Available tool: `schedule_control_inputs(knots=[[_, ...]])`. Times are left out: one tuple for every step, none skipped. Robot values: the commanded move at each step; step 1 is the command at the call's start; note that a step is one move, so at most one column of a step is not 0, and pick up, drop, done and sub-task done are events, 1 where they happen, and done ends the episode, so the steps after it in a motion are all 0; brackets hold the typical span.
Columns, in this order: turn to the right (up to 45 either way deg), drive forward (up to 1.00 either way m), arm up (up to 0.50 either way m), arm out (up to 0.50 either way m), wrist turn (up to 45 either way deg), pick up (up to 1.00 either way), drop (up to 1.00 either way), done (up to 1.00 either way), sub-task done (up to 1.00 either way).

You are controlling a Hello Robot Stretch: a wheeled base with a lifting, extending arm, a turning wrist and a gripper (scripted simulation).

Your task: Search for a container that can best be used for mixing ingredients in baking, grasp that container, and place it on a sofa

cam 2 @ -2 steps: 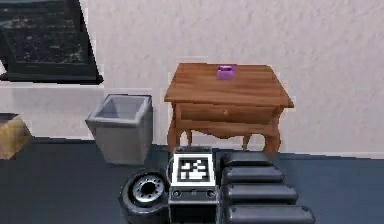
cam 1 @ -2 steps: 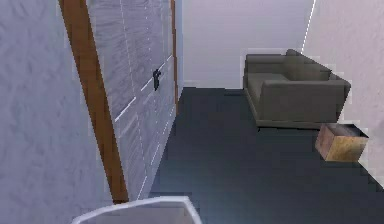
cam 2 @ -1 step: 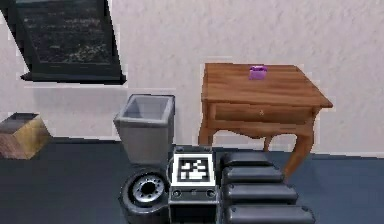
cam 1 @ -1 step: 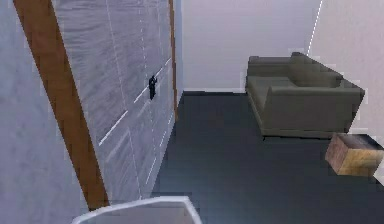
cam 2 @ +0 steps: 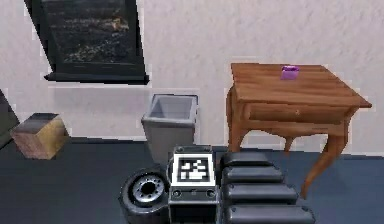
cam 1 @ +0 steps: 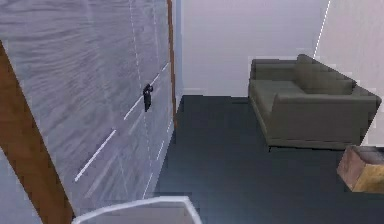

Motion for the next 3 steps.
schedule_control_inputs(knots=[[6.0, 0.00, 0.00, 0.00, 0.0, 0.00, 0.00, 0.00, 0.00], [0.0, 1.00, 0.00, 0.00, 0.0, 0.00, 0.00, 0.00, 0.00], [0.0, 1.00, 0.00, 0.00, 0.0, 0.00, 0.00, 0.00, 0.00]])
